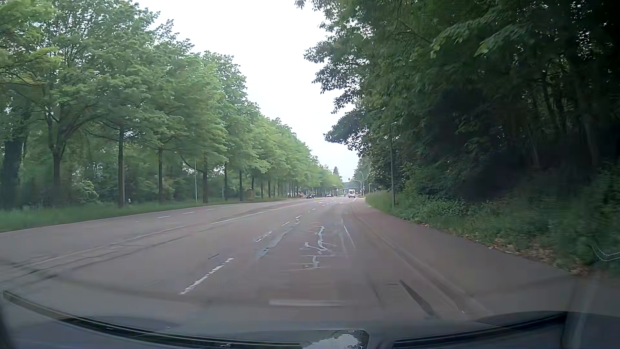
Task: Follow the waypoints while adhering to traffic rules and regulations
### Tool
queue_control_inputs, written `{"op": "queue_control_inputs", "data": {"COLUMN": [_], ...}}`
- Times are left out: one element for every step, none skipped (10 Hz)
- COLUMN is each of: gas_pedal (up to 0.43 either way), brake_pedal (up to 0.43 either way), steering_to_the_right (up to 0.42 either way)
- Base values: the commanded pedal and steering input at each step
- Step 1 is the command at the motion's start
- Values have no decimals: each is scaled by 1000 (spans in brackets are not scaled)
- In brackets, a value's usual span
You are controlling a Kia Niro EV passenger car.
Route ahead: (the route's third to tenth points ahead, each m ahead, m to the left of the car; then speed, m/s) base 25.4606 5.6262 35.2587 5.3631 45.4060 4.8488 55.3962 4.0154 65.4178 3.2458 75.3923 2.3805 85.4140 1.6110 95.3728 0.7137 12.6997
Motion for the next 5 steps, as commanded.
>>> {"op": "queue_control_inputs", "data": {"gas_pedal": [67, 67, 59, 59, 59], "brake_pedal": [0, 0, 0, 0, 0], "steering_to_the_right": [7, 7, 6, 6, 5]}}
